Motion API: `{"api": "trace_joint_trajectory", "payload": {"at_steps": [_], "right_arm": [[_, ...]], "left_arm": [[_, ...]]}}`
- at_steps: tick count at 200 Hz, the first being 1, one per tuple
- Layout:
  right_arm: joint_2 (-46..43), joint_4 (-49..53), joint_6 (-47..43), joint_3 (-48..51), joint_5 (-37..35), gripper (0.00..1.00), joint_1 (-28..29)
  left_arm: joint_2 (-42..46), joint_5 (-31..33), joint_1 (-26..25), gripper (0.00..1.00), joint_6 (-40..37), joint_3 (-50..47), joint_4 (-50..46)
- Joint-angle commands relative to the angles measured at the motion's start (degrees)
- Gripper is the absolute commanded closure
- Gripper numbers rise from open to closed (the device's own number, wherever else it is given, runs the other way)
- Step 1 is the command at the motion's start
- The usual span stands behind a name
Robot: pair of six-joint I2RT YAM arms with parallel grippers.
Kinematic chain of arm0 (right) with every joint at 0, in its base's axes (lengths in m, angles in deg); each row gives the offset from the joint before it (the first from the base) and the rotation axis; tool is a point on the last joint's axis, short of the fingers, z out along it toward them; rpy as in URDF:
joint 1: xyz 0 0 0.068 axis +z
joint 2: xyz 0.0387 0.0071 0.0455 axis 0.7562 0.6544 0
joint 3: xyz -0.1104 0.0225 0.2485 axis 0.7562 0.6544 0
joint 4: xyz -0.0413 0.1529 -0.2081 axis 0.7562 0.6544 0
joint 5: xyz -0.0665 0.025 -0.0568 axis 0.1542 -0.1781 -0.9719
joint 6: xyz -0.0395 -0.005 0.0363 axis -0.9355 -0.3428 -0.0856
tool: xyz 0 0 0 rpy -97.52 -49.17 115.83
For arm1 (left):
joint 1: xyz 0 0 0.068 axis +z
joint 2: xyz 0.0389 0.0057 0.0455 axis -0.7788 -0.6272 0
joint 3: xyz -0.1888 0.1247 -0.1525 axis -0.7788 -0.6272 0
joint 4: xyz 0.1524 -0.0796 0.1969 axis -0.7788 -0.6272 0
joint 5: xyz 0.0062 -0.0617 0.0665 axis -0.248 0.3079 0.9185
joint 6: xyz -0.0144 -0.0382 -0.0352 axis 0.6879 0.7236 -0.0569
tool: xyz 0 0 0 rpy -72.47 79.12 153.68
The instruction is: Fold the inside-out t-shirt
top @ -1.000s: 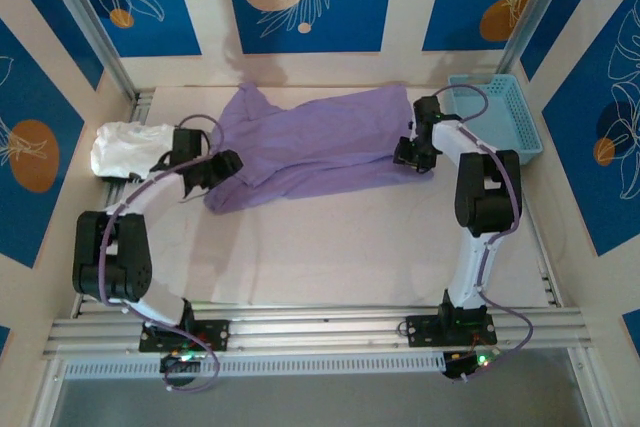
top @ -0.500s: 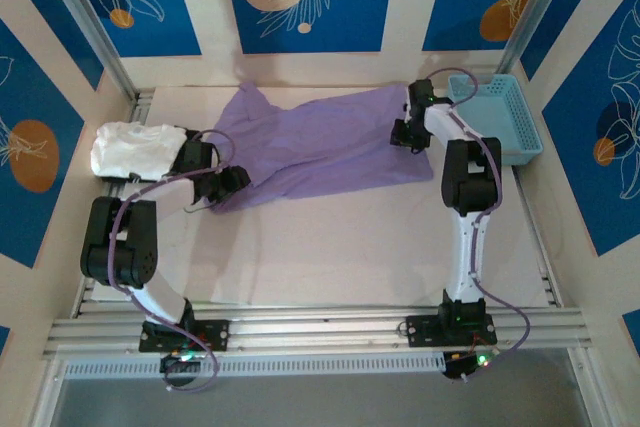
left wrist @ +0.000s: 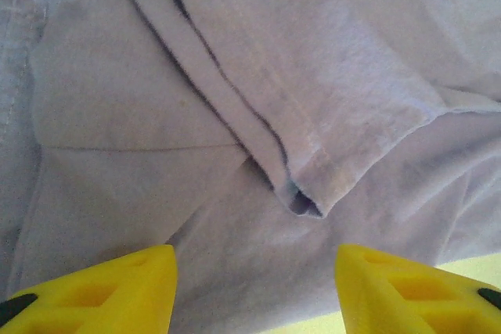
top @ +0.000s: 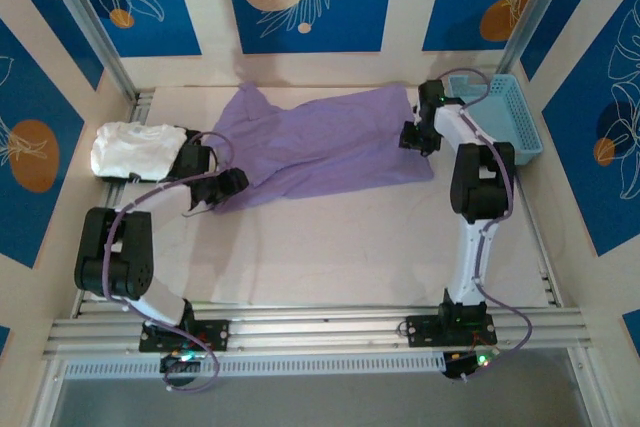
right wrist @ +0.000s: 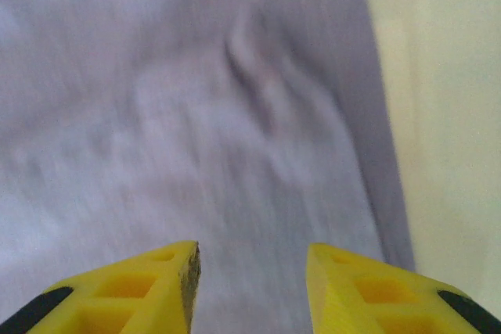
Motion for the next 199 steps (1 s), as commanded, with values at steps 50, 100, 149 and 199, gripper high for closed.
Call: {"api": "trace_joint_trajectory", "payload": {"at_steps": [50,100,149,199], "right_arm": [[-1.7,-0.6,-6.1,9.5,-5.1,0.52,-0.1],[-2.0,6.2,-5.0,13.3,-11.8,0.52,-0.5],[-11.8,8.3,2.1,28.6,-19.2,0.55,-2.1],[-32.7,-3.2,-1.1,37.5,-17.7,0.53,8.3]], "left_arm": [[-7.7,-0.9,-1.6,0.45,-0.9,3.0,1.1],[-8.1,-1.4,-1.6,0.45,-1.3,-0.3,1.0],[-2.2,-5.4,-3.7,0.45,-1.0,-9.7,0.2],[13.9,-4.2,-6.1,0.41,1.0,-14.9,-3.6]]}}
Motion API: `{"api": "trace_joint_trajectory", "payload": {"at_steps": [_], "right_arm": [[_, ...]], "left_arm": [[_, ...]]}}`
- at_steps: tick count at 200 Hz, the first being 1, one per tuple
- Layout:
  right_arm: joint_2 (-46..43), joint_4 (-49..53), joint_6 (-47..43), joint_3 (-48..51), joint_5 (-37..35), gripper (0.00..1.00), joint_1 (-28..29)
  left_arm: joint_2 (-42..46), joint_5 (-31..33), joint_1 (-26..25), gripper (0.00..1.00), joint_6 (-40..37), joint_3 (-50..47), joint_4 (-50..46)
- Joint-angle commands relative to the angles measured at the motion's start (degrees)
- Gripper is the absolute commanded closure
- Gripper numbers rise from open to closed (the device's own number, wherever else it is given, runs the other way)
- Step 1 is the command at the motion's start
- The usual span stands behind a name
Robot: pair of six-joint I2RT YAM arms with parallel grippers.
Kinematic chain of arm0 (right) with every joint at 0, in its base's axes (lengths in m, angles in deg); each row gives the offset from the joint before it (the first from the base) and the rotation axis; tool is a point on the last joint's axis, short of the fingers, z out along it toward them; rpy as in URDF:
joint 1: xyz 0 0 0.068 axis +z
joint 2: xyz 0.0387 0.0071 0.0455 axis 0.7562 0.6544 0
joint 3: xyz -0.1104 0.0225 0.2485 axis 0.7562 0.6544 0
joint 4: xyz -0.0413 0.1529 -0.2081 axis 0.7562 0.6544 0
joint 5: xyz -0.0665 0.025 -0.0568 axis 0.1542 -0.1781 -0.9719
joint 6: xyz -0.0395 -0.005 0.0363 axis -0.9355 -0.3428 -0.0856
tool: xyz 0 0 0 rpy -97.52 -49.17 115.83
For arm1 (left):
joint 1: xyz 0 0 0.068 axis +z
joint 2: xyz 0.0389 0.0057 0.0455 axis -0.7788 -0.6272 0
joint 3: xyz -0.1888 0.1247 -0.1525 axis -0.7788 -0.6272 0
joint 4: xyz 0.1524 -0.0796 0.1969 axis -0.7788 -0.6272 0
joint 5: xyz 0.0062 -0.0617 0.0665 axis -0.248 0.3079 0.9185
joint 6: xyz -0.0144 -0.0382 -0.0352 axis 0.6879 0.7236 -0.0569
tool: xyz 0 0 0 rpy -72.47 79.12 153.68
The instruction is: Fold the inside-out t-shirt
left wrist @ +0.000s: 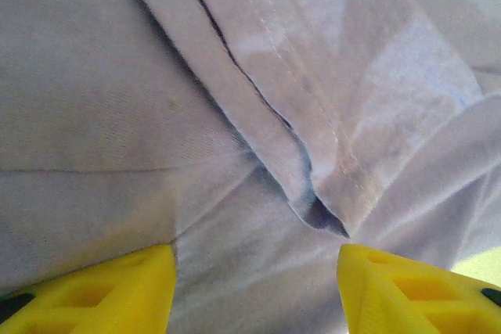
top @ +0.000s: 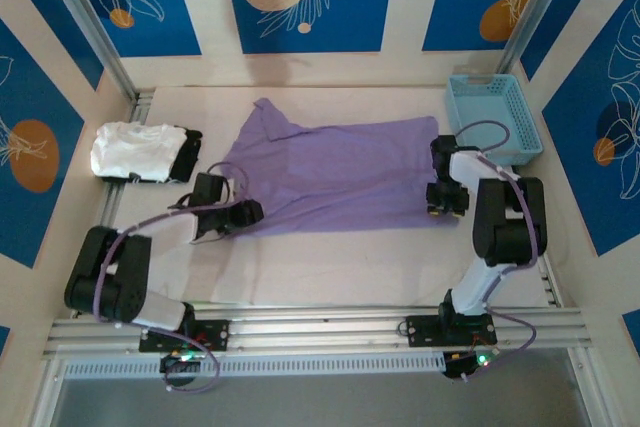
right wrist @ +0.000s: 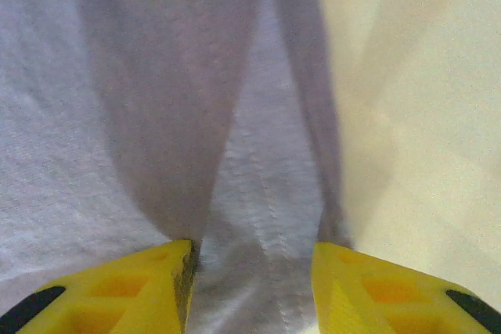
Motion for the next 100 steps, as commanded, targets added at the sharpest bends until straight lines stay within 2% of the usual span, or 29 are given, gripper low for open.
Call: {"api": "trace_joint_trajectory", "payload": {"at_steps": [1,28,52,63,75,100], "right_arm": [[-8.7,-6.8,-3.2,1.0,-0.2,0.53,9.6],[-12.7,-21.6,-14.5,2.8,8.2,0.45,27.0],[-6.4,-27.0,-20.4,-2.9,13.4,0.41,40.2],[-2.2,-28.8,-22.3,-6.1,14.5,0.36,44.4],[2.5,-30.5,-23.8,-9.0,15.8,0.36,47.7],[10.3,-33.5,-26.3,-13.8,18.2,0.35,51.1]], "left_arm": [[5.1,1.3,0.6,0.41,0.5,-0.5,-5.1],[5.7,1.4,4.7,0.41,0.7,-0.2,-5.5],[6.1,0.6,5.8,0.43,2.3,-1.6,-3.9],[6.1,1.0,6.1,0.44,2.7,-2.4,-3.5],[5.9,0.9,6.7,0.46,2.9,-3.5,-3.0],[5.5,1.2,8.2,0.49,3.0,-5.7,-1.9]]}}
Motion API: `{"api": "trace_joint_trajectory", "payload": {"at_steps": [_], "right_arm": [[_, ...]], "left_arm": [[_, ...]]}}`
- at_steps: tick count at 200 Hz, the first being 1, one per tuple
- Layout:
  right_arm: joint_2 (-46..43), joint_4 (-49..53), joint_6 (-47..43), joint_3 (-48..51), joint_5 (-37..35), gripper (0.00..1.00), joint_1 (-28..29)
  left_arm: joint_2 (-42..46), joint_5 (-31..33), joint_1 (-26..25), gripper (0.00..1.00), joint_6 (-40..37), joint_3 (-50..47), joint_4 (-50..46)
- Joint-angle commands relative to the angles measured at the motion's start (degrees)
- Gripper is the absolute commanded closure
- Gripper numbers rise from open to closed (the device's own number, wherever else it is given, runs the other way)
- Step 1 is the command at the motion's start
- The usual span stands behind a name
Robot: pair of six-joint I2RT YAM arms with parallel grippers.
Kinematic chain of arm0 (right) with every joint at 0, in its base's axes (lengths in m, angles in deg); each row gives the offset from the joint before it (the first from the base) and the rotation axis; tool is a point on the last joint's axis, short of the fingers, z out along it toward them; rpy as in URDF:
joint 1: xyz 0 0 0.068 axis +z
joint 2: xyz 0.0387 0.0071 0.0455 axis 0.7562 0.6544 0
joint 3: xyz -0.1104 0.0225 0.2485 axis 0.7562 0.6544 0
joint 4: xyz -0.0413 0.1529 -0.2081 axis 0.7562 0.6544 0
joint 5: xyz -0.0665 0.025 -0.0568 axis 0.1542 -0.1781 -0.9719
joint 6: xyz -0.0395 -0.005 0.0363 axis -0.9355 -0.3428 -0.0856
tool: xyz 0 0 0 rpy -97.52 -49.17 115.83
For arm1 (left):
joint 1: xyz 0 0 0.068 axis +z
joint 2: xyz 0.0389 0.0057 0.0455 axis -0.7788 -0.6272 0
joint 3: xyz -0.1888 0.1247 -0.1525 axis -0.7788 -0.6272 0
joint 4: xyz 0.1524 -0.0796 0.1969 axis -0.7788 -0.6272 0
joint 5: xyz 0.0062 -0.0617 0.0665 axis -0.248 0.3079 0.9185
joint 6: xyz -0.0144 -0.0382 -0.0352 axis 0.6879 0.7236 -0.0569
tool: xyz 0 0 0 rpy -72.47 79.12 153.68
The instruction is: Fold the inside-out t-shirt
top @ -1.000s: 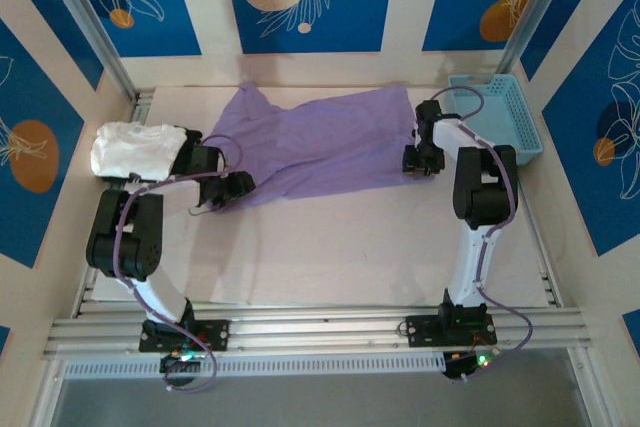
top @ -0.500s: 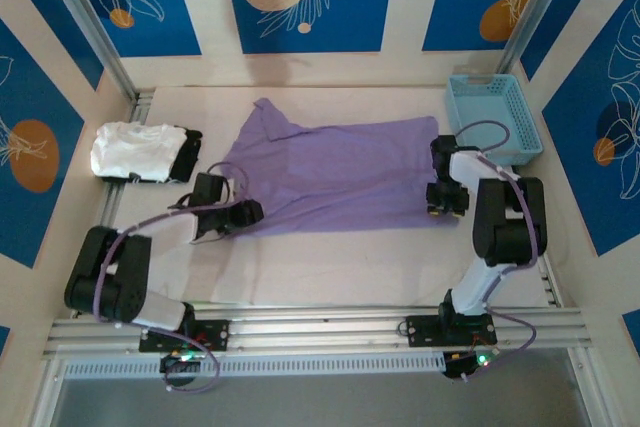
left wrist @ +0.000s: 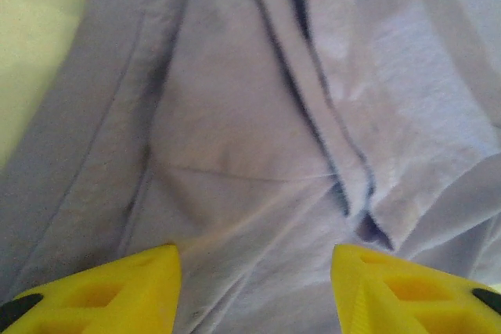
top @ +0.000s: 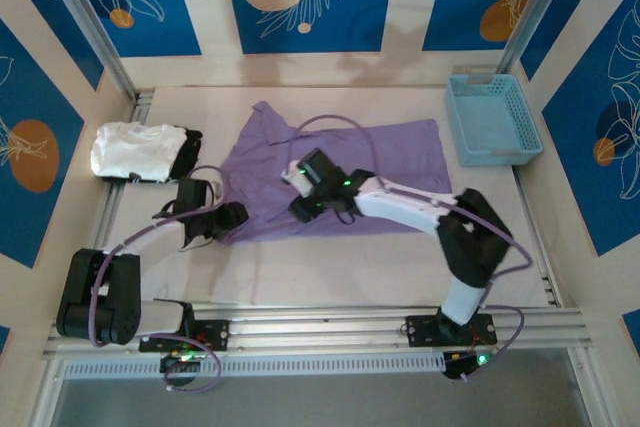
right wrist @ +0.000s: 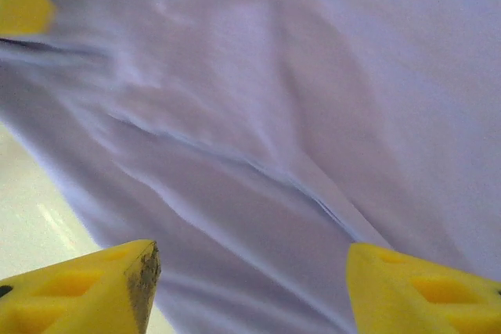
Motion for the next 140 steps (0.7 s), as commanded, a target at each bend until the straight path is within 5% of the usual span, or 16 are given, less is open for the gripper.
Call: {"api": "trace_joint_trajectory", "payload": {"at_steps": [1,64,140], "right_arm": [[6.6,-4.6,-5.4,-3.7,5.4,0.35,2.4],[18.3,-5.3,-8.0,-11.9,7.5,0.40,2.9],[17.2,-7.0,-1.6,-13.6,1.5,0.96,-0.8]], "left_arm": [[0.0,0.1,1.7,0.49,0.7,-2.3,0.9],[0.9,-0.4,2.8,0.50,0.3,-4.7,1.4],[0.8,-0.1,3.0,0.50,0.0,-5.7,1.6]]}}
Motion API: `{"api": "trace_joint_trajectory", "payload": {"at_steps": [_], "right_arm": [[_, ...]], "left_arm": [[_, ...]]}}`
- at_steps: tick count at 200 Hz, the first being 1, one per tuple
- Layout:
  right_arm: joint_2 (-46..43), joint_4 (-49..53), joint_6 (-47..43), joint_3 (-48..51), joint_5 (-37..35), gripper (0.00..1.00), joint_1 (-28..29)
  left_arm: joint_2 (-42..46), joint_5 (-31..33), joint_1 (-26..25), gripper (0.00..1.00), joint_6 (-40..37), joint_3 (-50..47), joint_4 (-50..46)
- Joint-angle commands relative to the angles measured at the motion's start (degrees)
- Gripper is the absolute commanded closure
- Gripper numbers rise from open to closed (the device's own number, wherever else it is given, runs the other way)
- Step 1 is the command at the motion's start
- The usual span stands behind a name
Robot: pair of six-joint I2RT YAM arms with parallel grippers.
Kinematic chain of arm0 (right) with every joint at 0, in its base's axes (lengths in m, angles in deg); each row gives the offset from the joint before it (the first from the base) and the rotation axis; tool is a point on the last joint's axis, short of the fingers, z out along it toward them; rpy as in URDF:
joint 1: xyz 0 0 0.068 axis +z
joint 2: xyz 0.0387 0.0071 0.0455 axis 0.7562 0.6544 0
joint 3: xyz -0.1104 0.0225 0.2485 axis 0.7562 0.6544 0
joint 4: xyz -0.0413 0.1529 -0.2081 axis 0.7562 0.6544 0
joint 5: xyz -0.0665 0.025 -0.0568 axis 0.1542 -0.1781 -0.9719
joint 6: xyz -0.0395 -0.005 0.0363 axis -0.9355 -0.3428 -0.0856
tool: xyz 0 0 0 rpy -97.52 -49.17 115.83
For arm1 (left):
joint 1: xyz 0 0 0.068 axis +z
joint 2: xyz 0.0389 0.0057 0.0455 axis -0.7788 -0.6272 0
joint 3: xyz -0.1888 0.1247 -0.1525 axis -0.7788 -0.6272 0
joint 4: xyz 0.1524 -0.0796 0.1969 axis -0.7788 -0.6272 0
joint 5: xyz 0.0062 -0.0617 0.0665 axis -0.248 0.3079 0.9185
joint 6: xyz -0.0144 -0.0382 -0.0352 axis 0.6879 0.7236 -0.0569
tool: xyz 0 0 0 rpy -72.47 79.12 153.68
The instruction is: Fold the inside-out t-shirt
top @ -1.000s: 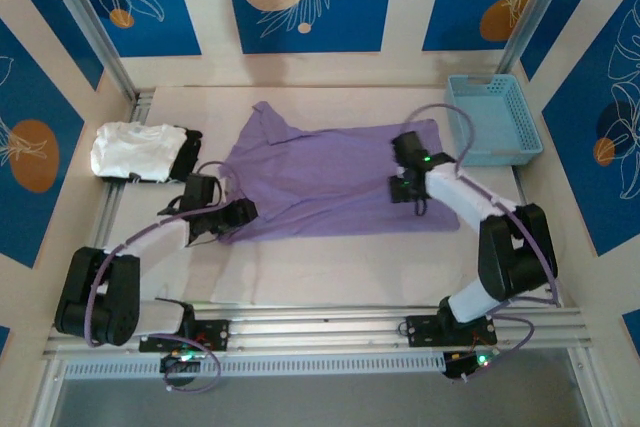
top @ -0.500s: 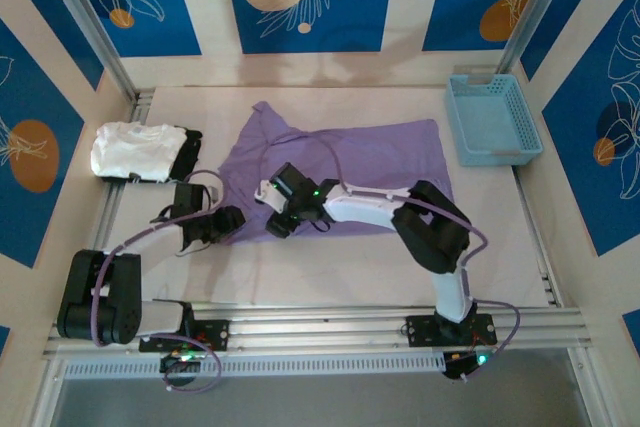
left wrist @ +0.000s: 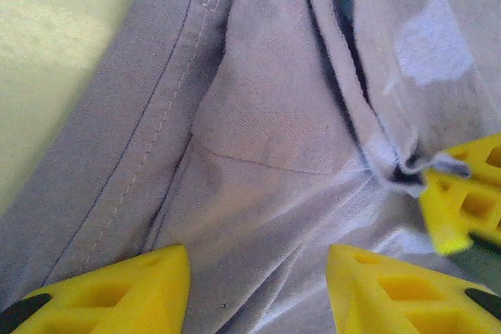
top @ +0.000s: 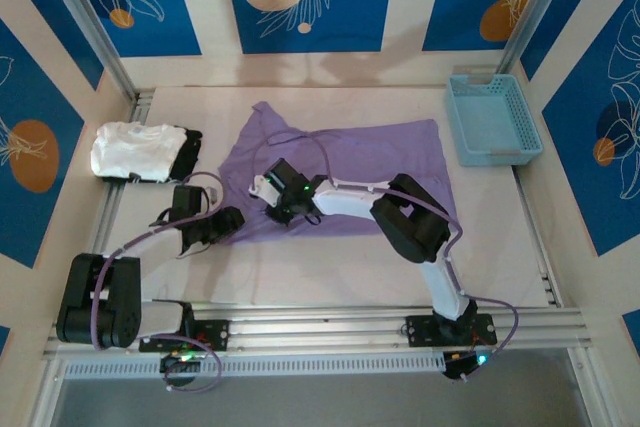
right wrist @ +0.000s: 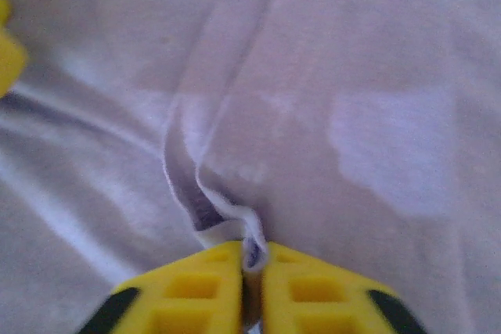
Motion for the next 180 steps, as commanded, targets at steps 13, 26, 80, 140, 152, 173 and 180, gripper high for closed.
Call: {"api": "trace_joint_trajectory", "payload": {"at_steps": [13,26,80,140,152,173,180], "right_arm": [[-1.9,0.3,7.5,-3.3,-1.7,1.00,-3.7],[-1.1,2.7,11.9,-5.3,-3.2,1.00,-5.6],[6.6,15.8,27.5,-18.4,-3.0,0.64,-15.2],[-8.1,18.3,25.3,-5.3,-7.0,0.58,-20.1],[-14.1,18.6,25.6,1.4,-8.7,0.57,-21.2],[-23.7,20.1,28.4,13.1,-8.4,0.50,-25.4],[-26.4,20.0,29.3,16.8,-7.7,0.43,-27.3]], "left_arm": [[-0.4,1.3,0.9,0.50,0.0,-2.2,-2.4],[-0.3,1.5,1.0,0.49,0.0,-2.4,-2.3],[-0.8,2.5,1.0,0.46,-0.6,-1.3,-2.0],[4.4,5.0,0.9,0.42,-1.6,2.7,-5.3],[6.5,5.0,0.6,0.42,-1.4,3.4,-5.1],[8.2,5.2,-1.7,0.41,-1.7,5.8,-5.3],[8.1,5.5,-2.8,0.41,-1.7,6.5,-4.9]]}}
